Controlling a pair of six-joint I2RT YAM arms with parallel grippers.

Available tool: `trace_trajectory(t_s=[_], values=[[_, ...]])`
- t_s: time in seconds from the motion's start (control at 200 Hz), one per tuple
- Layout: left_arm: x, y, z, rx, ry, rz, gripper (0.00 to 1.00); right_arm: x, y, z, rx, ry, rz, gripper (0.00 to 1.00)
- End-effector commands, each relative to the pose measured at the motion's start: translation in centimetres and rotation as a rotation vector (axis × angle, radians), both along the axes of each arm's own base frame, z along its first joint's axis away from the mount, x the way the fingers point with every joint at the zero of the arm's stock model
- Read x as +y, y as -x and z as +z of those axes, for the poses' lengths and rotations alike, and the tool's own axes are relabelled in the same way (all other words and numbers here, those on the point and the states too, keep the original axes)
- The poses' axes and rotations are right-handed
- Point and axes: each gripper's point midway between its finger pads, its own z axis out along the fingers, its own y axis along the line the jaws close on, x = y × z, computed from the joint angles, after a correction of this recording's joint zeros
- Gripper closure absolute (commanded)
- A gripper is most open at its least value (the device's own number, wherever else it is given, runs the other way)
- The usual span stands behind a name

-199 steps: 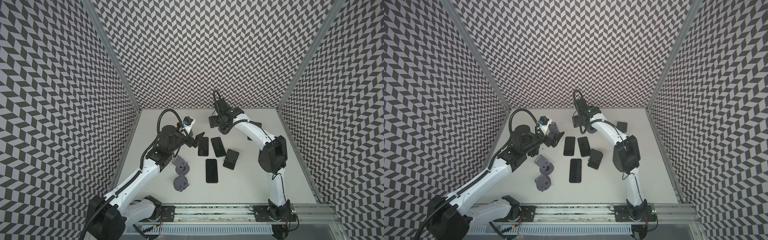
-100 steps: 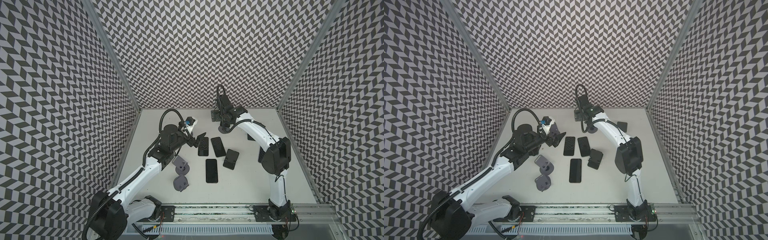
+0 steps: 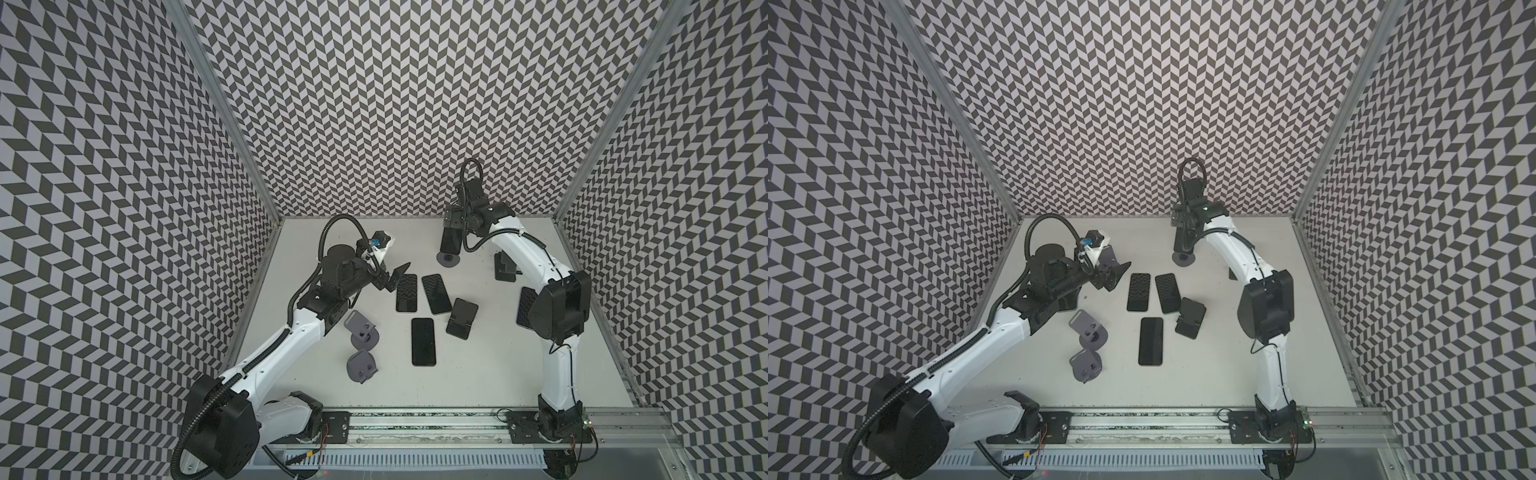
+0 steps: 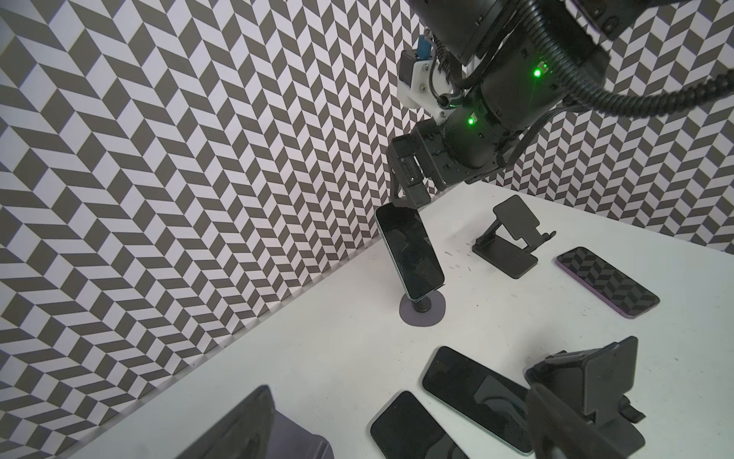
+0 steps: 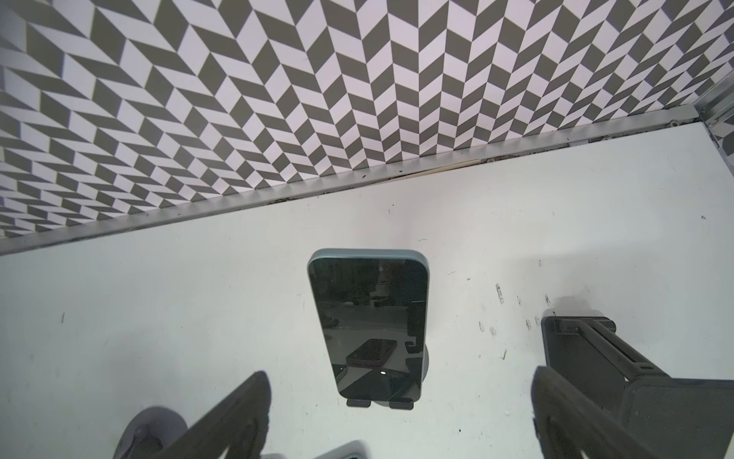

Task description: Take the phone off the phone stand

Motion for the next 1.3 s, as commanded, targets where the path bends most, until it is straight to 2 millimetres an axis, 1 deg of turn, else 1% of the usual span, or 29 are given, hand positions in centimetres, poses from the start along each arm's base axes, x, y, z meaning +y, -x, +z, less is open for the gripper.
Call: trace_trajectory(t_s=[0.0, 0.07, 0.325, 0.516, 0.676, 1.011, 1.297], values=[[-0.1, -0.3, 1.7, -0.048, 0.001, -0.007, 0.01, 0.6, -0.8, -0.1, -0.015, -0.011, -0.018, 0.00], [0.0, -0.4, 1.6, -0.046, 0.001, -0.006, 0.01, 0.4, -0.9, -0.3, -0.010, -0.006, -0.039, 0.00], [-0.4, -0.1, 1.3, -0.046, -0.004, -0.037, 0.00, 0.6, -1.2, -1.5, 0.010, -0.012, -0.054, 0.00], [-1.2, 1.2, 1.1, -0.053, -0.017, -0.118, 0.00, 0.9, -1.8, -2.9, 0.020, -0.006, -0.046, 0.00], [-1.3, 1.9, 1.0, -0.050, -0.016, -0.141, 0.00, 1.1, -2.4, -3.7, 0.016, 0.001, -0.041, 0.00], [-0.7, 2.0, 0.9, -0.059, -0.041, -0.117, 0.00, 1.7, -3.8, -4.7, 0.001, -0.005, -0.033, 0.00], [-0.7, 2.0, 1.1, -0.063, -0.040, -0.119, 0.00, 2.0, -4.2, -5.6, 0.006, -0.011, -0.023, 0.01]])
